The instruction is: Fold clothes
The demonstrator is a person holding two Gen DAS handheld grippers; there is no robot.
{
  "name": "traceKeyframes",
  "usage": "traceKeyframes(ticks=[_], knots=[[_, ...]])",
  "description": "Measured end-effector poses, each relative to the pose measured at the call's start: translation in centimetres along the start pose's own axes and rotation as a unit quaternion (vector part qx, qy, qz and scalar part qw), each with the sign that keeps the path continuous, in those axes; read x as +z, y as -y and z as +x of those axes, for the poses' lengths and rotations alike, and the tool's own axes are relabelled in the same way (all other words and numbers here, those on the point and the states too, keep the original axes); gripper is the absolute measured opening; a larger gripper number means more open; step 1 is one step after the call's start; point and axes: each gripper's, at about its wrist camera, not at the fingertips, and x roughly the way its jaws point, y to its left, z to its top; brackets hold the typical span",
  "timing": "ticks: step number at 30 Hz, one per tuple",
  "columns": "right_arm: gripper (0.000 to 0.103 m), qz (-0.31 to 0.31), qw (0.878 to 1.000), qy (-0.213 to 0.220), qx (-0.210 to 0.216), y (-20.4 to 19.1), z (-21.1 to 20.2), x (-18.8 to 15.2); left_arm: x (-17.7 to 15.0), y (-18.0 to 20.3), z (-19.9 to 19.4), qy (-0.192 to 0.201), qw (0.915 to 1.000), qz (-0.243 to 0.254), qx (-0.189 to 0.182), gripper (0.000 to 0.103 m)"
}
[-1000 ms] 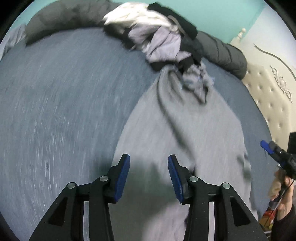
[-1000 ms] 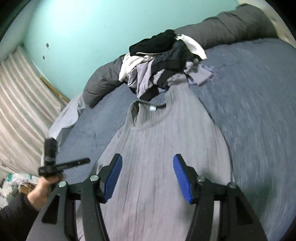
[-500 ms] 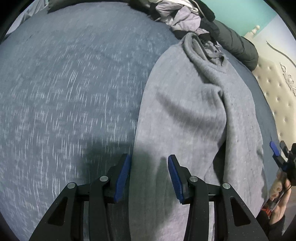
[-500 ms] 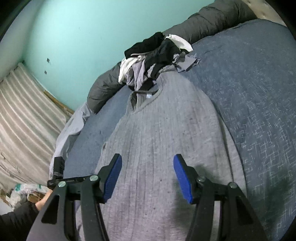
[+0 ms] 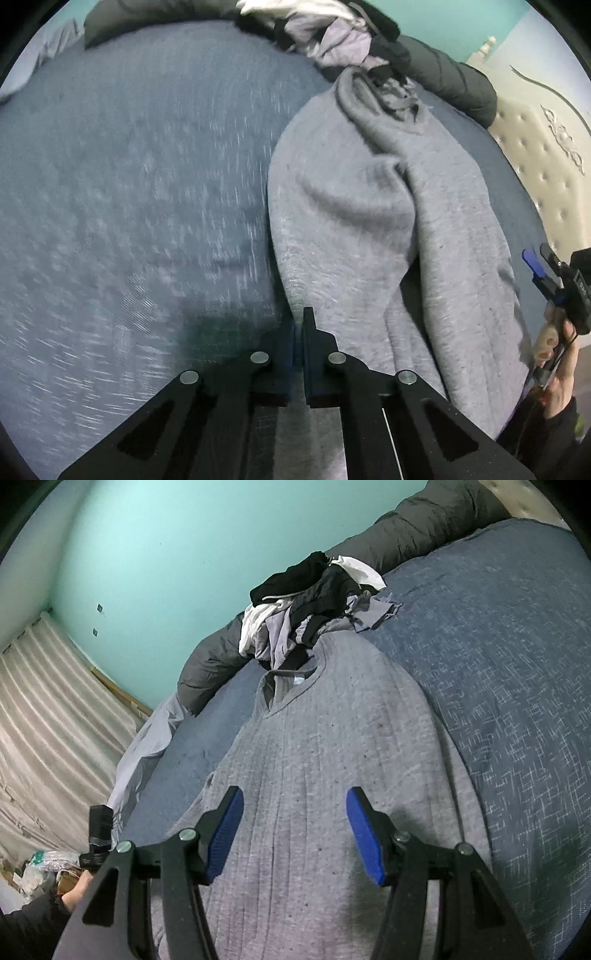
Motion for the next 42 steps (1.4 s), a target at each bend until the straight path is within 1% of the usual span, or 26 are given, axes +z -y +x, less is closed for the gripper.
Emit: traceKeyframes(ticks=[2, 4, 7, 10, 11, 12, 13, 14, 16, 17, 18, 19, 21, 22, 25, 28, 29, 30, 34, 35, 36, 37, 39, 42], knots=[[0.059, 0.002, 1.0, 0.004, 0.002, 0.1, -0.2, 0.1, 1.1, -0.8, -1.7, 0.013, 0.9997, 0.003, 0.021, 0.003], [0.059, 0.004, 1.0, 0.008, 0.002, 0.2, -0.4, 0.2, 2.4, -2.5, -3.5, 0.027, 0.9985, -0.006, 0.047, 0.003], [0.059, 0.007, 1.0, 0.011, 0.002, 0.3, -0.6, 0.3, 4.3, -4.9, -5.6, 0.043, 0.9946, -0.02, 0.092, 0.003], [0.059, 0.009, 1.0, 0.012, 0.001, 0.4, -0.6, 0.4, 6.1, -6.4, -6.3, 0.05, 0.9888, -0.036, 0.136, 0.003], [0.059, 0.01, 1.0, 0.012, 0.002, 0.5, -0.5, 0.4, 6.4, -6.5, -6.1, 0.048, 0.9877, -0.038, 0.144, 0.003], [0.059, 0.01, 1.0, 0.011, 0.001, 0.4, -0.5, 0.4, 6.6, -6.5, -5.5, 0.042, 0.9867, -0.037, 0.152, 0.006], [0.059, 0.01, 1.0, 0.01, 0.001, 0.4, -0.4, 0.3, 6.6, -6.7, -4.9, 0.034, 0.9853, -0.035, 0.164, 0.006], [0.059, 0.01, 1.0, 0.01, 0.001, 0.4, -0.4, 0.3, 6.5, -6.9, -4.5, 0.028, 0.9852, -0.039, 0.165, 0.006], [0.059, 0.009, 1.0, 0.009, 0.0, 0.5, -0.3, 0.3, 5.9, -7.4, -4.2, 0.025, 0.9868, -0.055, 0.15, 0.006], [0.059, 0.01, 1.0, 0.009, -0.001, 0.5, -0.3, 0.3, 5.4, -7.6, -4.2, 0.026, 0.9871, -0.061, 0.146, 0.008], [0.059, 0.012, 1.0, 0.009, -0.001, 0.6, -0.3, 0.4, 4.9, -7.8, -4.2, 0.027, 0.9871, -0.063, 0.145, 0.015], [0.059, 0.013, 1.0, 0.009, 0.0, 0.7, -0.3, 0.4, 4.2, -8.0, -4.2, 0.028, 0.9873, -0.068, 0.141, 0.02], [0.059, 0.013, 1.0, 0.008, 0.0, 0.7, -0.1, 0.4, 2.5, -8.8, -4.3, 0.028, 0.9882, -0.087, 0.123, 0.034], [0.059, 0.013, 1.0, 0.007, 0.0, 0.6, -0.1, 0.4, 1.7, -9.2, -4.3, 0.028, 0.9884, -0.097, 0.113, 0.037], [0.059, 0.007, 1.0, 0.005, 0.001, 0.3, 0.1, 0.2, -0.6, -10.1, -3.7, 0.02, 0.9889, -0.122, 0.082, 0.038], [0.059, 0.003, 1.0, 0.004, 0.001, -0.1, 0.2, 0.1, -2.7, -9.5, -2.7, 0.01, 0.9885, -0.143, 0.047, 0.046], [0.059, 0.003, 1.0, 0.003, 0.001, -0.1, 0.3, 0.0, -3.1, -9.2, -2.3, 0.009, 0.9887, -0.144, 0.041, 0.049], [0.059, 0.004, 1.0, 0.003, 0.001, -0.1, 0.3, 0.0, -3.3, -8.8, -1.8, 0.006, 0.9893, -0.141, 0.038, 0.049], [0.059, 0.002, 1.0, 0.001, 0.001, -0.2, 0.4, -0.1, -3.4, -8.9, 0.2, -0.007, 0.9884, -0.149, 0.03, 0.048], [0.059, 0.001, 1.0, 0.001, 0.0, -0.2, 0.4, -0.2, -3.3, -8.7, 0.3, -0.008, 0.9893, -0.142, 0.031, 0.04], [0.059, 0.0, 1.0, 0.001, 0.0, -0.2, 0.4, -0.1, -3.2, -8.5, 0.4, -0.009, 0.9902, -0.136, 0.032, 0.02], [0.059, 0.0, 1.0, 0.002, -0.001, -0.2, 0.4, -0.1, -3.2, -8.3, 0.5, -0.011, 0.991, -0.129, 0.033, 0.013], [0.059, 0.002, 1.0, 0.003, 0.001, -0.1, 0.3, -0.1, -2.9, -8.3, 0.1, -0.011, 0.9922, -0.117, 0.041, 0.01], [0.059, 0.003, 1.0, 0.002, -0.001, 0.1, 0.3, 0.0, -2.0, -9.7, -2.2, -0.005, 0.992, -0.104, 0.071, 0.009]])
